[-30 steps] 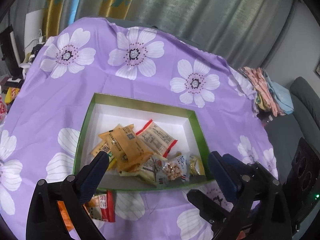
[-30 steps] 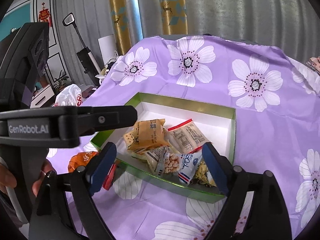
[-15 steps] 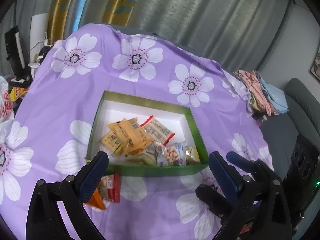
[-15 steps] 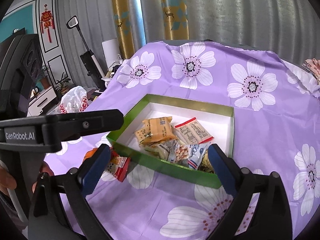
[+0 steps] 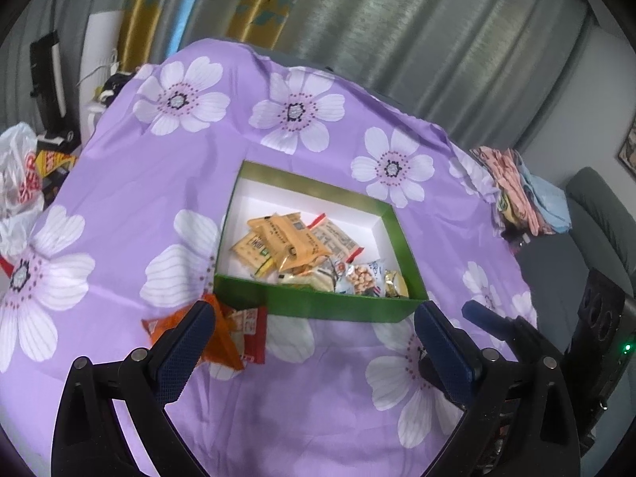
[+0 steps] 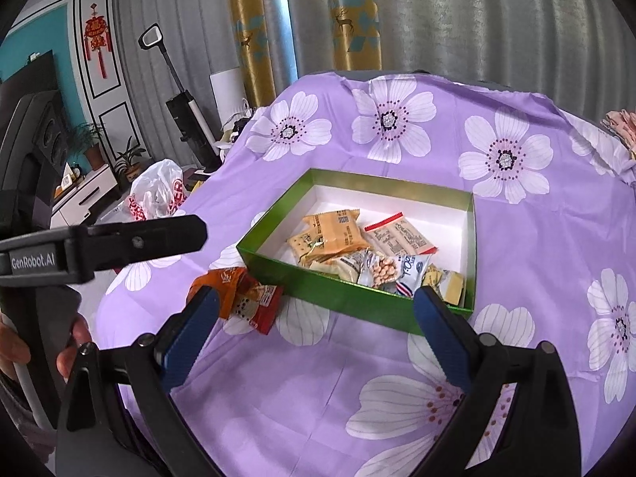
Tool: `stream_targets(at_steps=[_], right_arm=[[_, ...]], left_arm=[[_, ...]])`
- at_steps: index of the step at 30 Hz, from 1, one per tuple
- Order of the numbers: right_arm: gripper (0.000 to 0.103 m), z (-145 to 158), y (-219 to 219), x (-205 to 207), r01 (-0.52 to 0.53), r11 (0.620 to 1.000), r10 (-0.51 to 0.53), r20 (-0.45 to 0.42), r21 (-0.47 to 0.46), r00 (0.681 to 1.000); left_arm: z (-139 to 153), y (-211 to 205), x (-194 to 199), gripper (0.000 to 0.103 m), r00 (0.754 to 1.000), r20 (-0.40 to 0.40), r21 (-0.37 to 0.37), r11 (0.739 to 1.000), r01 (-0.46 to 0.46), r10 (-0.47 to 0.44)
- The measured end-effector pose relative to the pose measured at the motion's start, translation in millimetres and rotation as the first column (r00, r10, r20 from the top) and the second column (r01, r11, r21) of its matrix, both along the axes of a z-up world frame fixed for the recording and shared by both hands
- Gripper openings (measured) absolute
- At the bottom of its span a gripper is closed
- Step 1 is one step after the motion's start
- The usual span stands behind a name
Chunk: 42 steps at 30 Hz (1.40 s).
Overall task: Organize snacks
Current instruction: 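Withdraw the right gripper and move it to the orange bag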
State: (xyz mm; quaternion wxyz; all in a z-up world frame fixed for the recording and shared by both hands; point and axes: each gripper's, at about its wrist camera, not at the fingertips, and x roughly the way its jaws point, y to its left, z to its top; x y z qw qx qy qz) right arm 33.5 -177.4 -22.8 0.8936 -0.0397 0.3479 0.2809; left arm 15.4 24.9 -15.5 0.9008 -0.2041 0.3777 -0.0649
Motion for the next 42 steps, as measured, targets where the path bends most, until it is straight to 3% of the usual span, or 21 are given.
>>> stream_targets(at_steps=[15,26,32,42], right_arm=[[0.098,-28,0,-13,-0.03,0.999,0.034,-0.1,0.044,0.994],[0.098,-53,14,-18,-0.087,0.995,0.094,-0.154,0.051,0.984],[0.098,-71,31,-19,-0.135,0.99,0.139,-0.193,0.036,0.971],[0.098,-78,62,-15,-0.227,0.974,0.227,-0.172,0.021,0.959]], left_arm=[[-19,48,-30,0.1,0.992,-0.035,-0.137,0.983,-0.125,0.122],[-68,78,-38,0.1,0.97,-0.149,-0.179,0.959,-0.22,0.194],[-83,78,-35,0.1,0.966,-0.178,-0.182,0.959,-0.219,0.187],[-105,90,-22,0.1,0.959,-0.222,-0.273,0.932,-0.237,0.179]])
